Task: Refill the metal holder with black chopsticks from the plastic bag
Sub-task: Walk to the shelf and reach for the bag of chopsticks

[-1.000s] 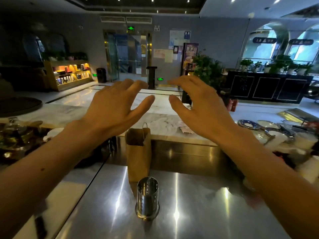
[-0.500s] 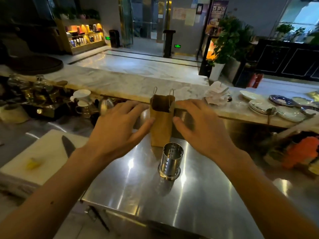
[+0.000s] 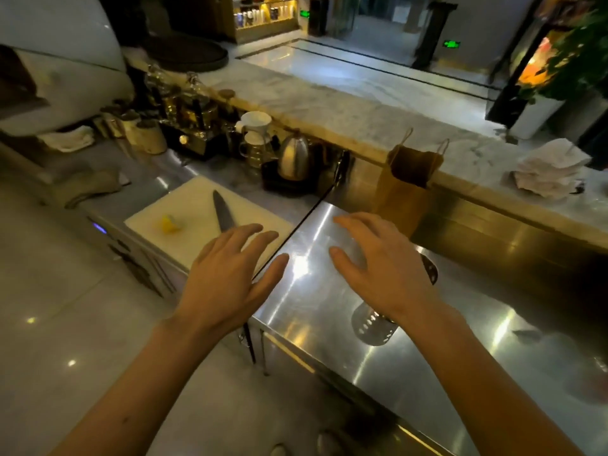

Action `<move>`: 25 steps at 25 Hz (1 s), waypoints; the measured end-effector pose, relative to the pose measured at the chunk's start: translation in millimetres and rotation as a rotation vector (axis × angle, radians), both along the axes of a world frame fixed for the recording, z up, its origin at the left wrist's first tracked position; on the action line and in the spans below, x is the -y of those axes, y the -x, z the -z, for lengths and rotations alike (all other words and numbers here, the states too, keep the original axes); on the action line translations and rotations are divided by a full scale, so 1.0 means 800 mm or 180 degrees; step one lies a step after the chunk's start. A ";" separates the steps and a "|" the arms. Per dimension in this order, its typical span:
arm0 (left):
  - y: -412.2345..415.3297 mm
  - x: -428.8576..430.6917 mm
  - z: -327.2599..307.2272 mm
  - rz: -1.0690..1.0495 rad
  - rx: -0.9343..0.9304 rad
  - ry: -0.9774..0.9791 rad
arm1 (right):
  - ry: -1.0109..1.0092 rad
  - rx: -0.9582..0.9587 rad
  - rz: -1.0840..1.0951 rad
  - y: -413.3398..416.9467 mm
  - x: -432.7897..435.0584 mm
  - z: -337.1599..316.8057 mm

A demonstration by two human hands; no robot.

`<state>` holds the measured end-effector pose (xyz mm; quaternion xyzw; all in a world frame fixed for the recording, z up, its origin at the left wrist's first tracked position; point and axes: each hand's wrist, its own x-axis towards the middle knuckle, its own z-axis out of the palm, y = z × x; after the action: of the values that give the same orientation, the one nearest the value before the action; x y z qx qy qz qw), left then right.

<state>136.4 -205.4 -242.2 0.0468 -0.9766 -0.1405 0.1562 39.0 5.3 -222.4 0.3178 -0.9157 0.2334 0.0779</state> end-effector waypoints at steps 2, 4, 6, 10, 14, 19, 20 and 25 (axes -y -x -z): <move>-0.021 0.012 0.014 -0.0377 0.0065 -0.0094 | -0.0088 0.0073 -0.0316 0.006 0.024 0.014; -0.044 0.017 0.027 -0.0787 0.0137 -0.0187 | -0.0113 0.0082 -0.0673 0.010 0.048 0.026; -0.070 0.013 0.034 -0.1211 0.0194 -0.0225 | -0.0164 0.0098 -0.1064 0.011 0.070 0.033; -0.116 -0.006 0.044 -0.1934 0.0299 -0.0386 | -0.0147 0.0176 -0.1858 0.008 0.109 0.050; -0.166 -0.029 0.050 -0.2662 0.0419 -0.0406 | -0.0175 0.0223 -0.2616 -0.013 0.150 0.068; -0.254 -0.062 0.053 -0.3557 0.0549 -0.0474 | -0.0216 0.0173 -0.3525 -0.094 0.199 0.078; -0.276 -0.067 0.053 -0.3738 0.0551 -0.0455 | -0.0215 0.0144 -0.3694 -0.119 0.209 0.078; -0.401 -0.093 0.057 -0.4566 0.0482 -0.0359 | -0.0260 -0.0006 -0.4470 -0.259 0.246 0.078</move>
<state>457.3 -130.7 -288.0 0.6938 -0.7048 -0.0499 0.1393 246.0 -191.2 -284.8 0.8367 -0.5019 0.1936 -0.1024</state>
